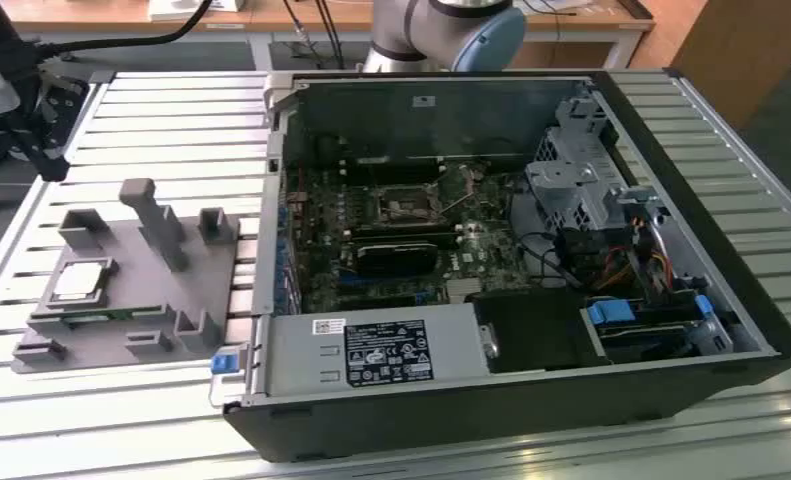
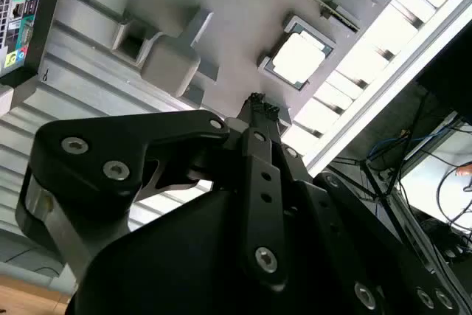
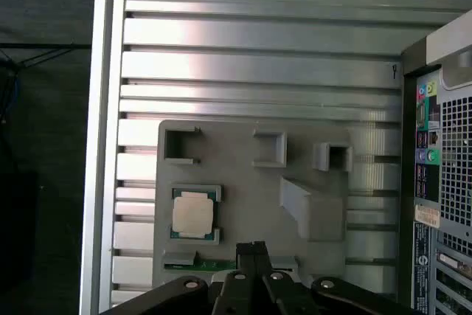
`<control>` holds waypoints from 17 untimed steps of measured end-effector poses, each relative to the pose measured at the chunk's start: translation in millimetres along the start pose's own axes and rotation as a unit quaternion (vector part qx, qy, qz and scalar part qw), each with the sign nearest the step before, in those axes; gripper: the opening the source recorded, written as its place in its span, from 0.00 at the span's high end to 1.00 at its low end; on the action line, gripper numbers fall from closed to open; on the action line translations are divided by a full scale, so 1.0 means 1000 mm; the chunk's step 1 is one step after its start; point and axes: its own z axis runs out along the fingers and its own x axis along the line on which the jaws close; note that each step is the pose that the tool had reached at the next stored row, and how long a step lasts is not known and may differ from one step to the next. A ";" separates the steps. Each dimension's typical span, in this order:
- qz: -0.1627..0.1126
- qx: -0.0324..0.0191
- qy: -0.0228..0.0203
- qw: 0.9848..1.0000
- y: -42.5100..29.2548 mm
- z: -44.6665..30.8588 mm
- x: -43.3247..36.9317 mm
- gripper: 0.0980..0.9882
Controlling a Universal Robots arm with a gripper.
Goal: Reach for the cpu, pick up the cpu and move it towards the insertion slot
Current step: 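Pick up the cpu and move it towards the insertion slot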
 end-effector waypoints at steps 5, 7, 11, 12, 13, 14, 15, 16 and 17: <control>0.000 0.000 0.000 1.000 0.0000 0.0000 0.0000 0.99; 0.000 0.000 0.000 1.000 0.0000 0.0001 0.0004 0.99; 0.000 0.000 0.000 1.000 -0.0001 0.0007 0.0090 0.99; -0.001 0.000 0.000 1.000 -0.0002 0.0009 0.0125 0.99; -0.001 0.000 0.000 1.000 -0.0003 0.0012 0.0163 0.99; -0.001 0.000 0.000 1.000 -0.0004 0.0015 0.0202 0.99; -0.001 0.000 0.000 1.000 -0.0007 0.0018 0.0240 0.99; -0.001 0.000 0.000 1.000 -0.0011 0.0024 0.0279 0.99; -0.002 0.000 0.000 1.000 -0.0015 0.0032 0.0314 0.99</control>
